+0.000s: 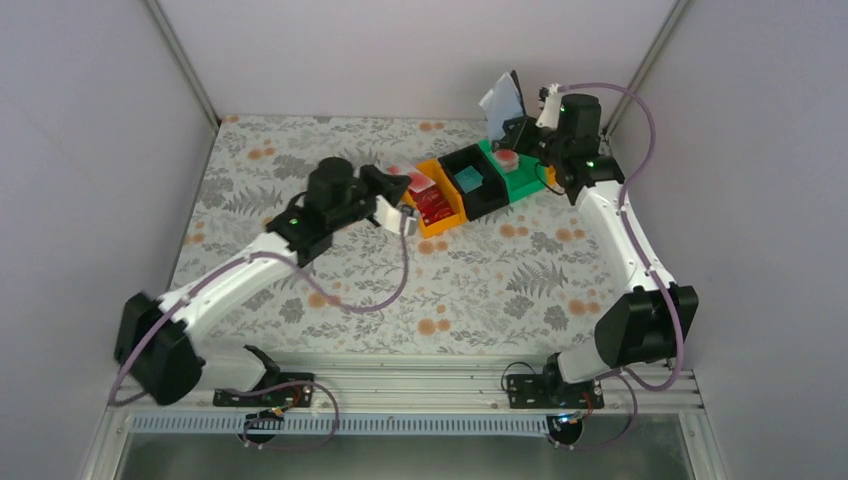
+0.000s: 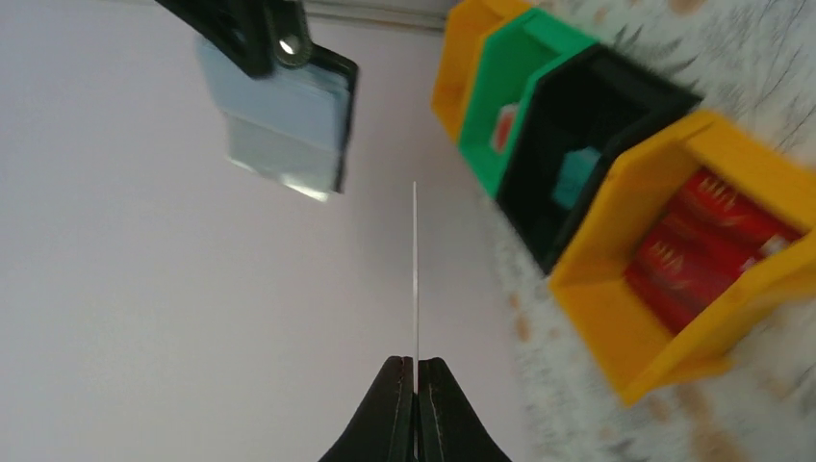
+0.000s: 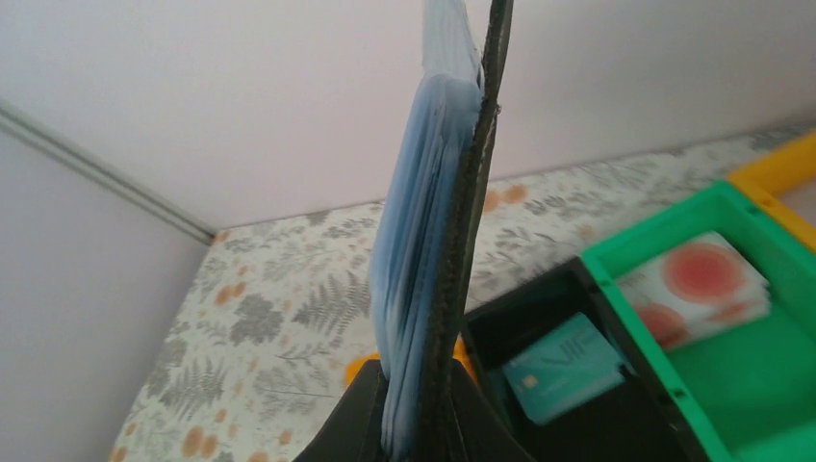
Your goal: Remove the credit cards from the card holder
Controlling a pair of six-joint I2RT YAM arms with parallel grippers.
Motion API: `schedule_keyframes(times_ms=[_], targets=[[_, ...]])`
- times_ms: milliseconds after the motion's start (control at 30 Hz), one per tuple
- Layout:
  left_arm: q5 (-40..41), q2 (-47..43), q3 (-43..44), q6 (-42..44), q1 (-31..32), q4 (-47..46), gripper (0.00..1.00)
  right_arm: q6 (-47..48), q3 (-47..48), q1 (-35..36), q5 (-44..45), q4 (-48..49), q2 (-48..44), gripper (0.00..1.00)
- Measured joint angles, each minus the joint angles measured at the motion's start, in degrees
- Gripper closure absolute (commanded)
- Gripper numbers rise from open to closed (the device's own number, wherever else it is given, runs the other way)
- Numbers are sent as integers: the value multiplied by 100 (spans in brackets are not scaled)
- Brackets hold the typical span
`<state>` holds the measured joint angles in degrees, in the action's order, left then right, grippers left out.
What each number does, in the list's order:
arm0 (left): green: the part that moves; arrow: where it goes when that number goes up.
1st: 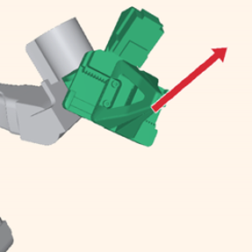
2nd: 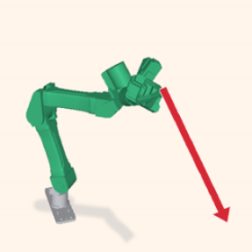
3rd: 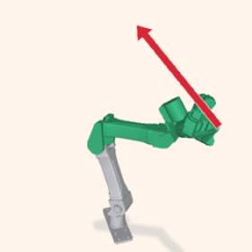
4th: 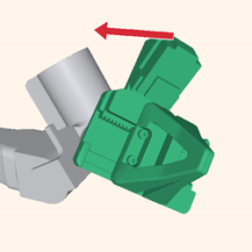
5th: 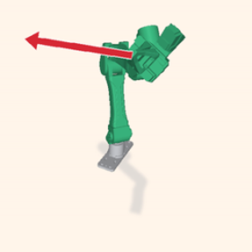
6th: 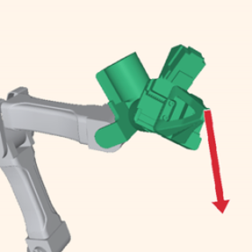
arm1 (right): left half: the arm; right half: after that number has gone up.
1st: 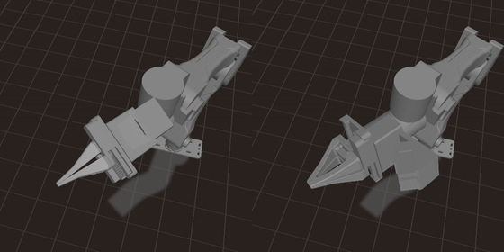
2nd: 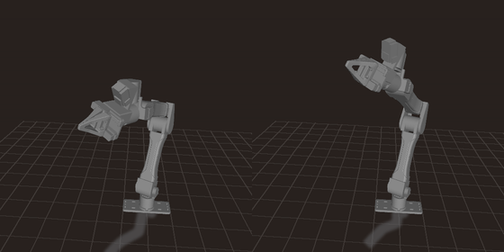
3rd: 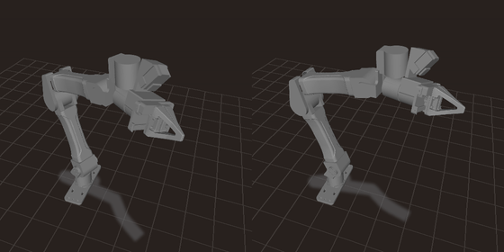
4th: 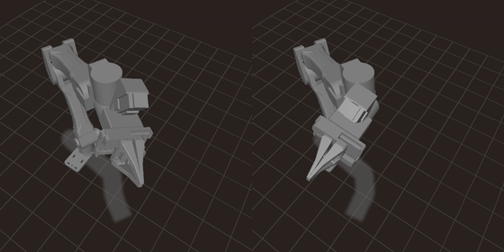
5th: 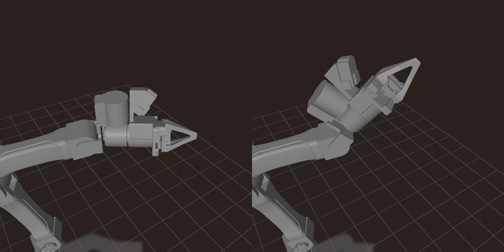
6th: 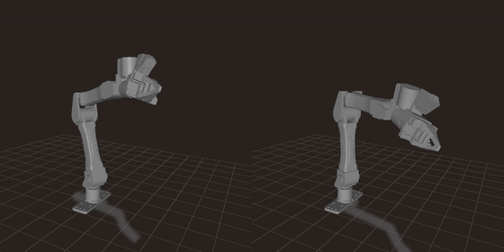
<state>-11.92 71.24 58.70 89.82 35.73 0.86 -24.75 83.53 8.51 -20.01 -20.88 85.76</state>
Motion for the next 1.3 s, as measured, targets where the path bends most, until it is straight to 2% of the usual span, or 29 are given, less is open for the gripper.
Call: schedule_keyframes(times_ms=[233, 433, 600, 700, 800, 933, 1100, 1300], targets=[[975, 1899, 1279, -2076, 645, 297, 98, -63, -424, -328, 358, -431, -343, 96], [1484, 2107, 1484, -3036, 761, 487, 98, 85, -723, -612, 184, -566, -776, 96], [1821, 2267, 1676, -3224, 820, 251, 98, 210, -1062, -1318, -839, -562, -778, 96], [2022, 2293, 1665, -3182, 839, -4, 98, 555, -1388, -1436, -1906, -820, -629, 96], [2214, 2249, 1513, -2953, 837, -518, 98, 1082, -1825, -1071, -2677, -1329, -570, 96], [2332, 2157, 1408, -2752, 839, -999, 98, 1598, -2603, -90, -3204, -1762, -577, 96], [2358, 2017, 1408, -2736, 848, -1292, 98, 1749, -3049, 774, -3182, -1856, -151, 96], [2352, 1939, 1252, -2592, 925, -1558, 98, 1906, -3178, 1069, -3195, -1526, 981, 96]])
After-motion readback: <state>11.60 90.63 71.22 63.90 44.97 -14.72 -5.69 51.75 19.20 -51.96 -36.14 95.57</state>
